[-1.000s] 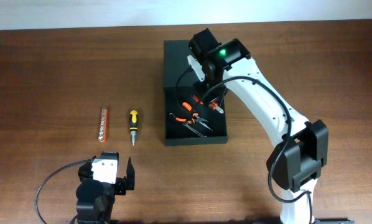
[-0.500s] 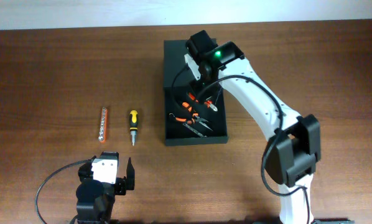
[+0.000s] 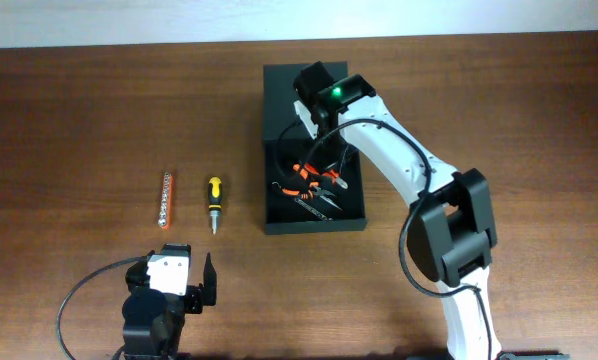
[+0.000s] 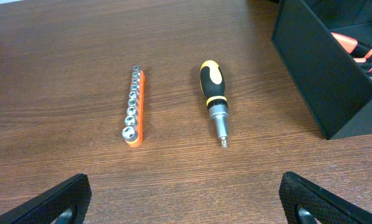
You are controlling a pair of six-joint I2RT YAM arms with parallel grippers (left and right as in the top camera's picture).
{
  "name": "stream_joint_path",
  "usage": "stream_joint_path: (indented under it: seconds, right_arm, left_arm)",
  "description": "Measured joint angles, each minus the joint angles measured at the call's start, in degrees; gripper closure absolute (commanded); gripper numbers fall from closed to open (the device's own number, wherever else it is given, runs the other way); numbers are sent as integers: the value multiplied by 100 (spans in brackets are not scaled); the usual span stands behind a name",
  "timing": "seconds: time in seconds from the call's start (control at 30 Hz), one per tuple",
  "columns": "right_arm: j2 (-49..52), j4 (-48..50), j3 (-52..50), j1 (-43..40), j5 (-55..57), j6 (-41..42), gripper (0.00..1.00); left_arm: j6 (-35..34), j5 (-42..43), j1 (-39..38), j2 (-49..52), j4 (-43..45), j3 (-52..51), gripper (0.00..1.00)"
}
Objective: Pack container
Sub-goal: 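Lower the red pliers into the box and open the right gripper, then raise the right gripper and retract it to the right side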
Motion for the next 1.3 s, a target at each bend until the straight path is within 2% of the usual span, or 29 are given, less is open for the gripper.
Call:
stream_joint_path:
  seconds: [0.57,0.77,0.83,1.03,1.2,1.3]
  right_arm:
    - [170,527,-662,0,-74,42,87]
    - [170,566,-669,0,-131,44,61]
    - [170,579,-669,0,-131,68,59]
    - [170,564,-669,0,-131,68,45]
    - [181,310,-474,0,-144,59,44]
    - [205,31,140,0,-153,59,40]
  left_arm:
    - [2,0,0,0,0,0,1]
    - [0,0,0,0,0,0,1]
    - [0,0,0,0,2,0,1]
    - [2,0,0,0,0,0,1]
    - [0,0,0,0,0,0,1]
    - [2,0,-2,0,2,0,1]
